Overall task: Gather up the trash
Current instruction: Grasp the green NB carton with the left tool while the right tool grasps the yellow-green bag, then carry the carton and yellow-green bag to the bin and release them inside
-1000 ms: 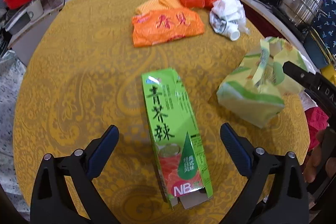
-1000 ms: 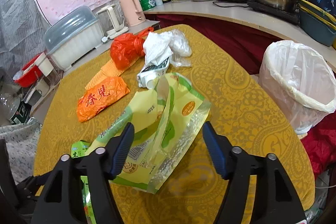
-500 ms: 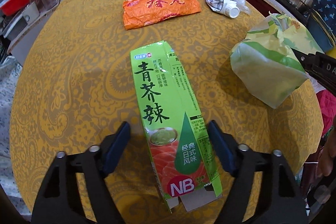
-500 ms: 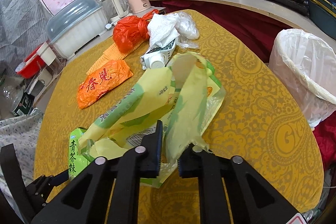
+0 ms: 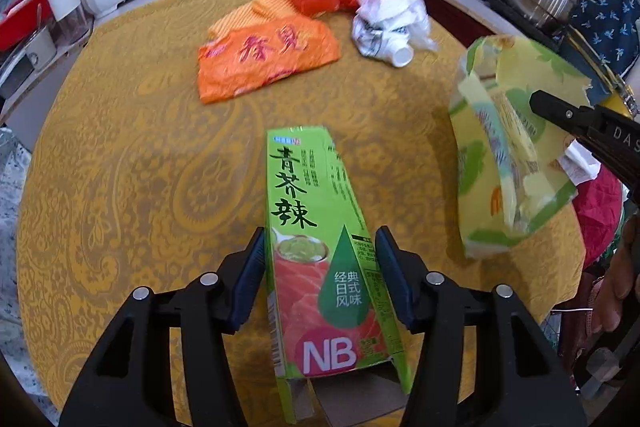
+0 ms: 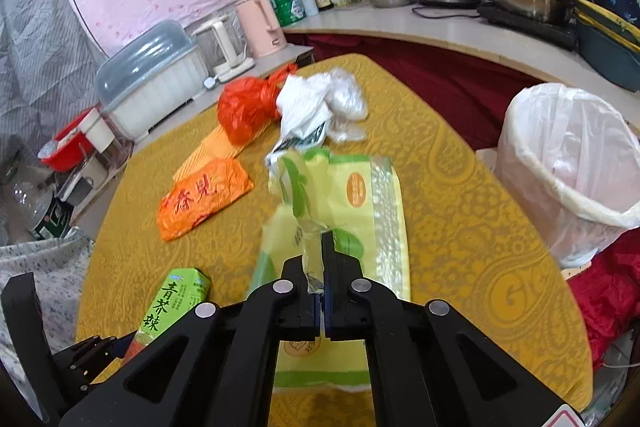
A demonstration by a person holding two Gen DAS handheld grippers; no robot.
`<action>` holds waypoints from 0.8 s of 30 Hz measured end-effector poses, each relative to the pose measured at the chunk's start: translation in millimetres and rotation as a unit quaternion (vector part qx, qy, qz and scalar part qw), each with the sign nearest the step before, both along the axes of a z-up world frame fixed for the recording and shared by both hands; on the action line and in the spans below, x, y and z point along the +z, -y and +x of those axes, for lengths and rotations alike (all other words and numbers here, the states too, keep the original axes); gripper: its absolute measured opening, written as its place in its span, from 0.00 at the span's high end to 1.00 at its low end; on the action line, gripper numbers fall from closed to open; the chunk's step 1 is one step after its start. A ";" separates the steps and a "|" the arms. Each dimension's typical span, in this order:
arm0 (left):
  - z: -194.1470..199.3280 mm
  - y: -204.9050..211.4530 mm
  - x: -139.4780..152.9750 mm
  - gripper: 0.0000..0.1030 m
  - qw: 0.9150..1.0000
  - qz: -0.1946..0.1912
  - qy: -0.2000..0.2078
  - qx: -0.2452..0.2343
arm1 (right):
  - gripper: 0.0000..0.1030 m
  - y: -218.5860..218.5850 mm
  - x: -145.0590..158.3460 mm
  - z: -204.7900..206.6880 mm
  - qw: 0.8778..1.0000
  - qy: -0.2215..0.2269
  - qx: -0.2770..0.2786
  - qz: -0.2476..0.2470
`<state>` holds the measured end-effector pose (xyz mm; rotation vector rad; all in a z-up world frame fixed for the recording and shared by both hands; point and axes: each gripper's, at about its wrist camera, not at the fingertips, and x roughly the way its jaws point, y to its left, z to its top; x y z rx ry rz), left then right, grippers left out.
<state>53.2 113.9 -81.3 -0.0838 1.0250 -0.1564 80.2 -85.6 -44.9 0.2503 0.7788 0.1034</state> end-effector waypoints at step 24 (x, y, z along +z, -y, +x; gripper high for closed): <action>29.1 64.0 28.9 0.82 0.997 -0.018 0.013 -0.069 | 0.99 84.6 36.3 -10.8 0.996 0.055 -0.075 0.014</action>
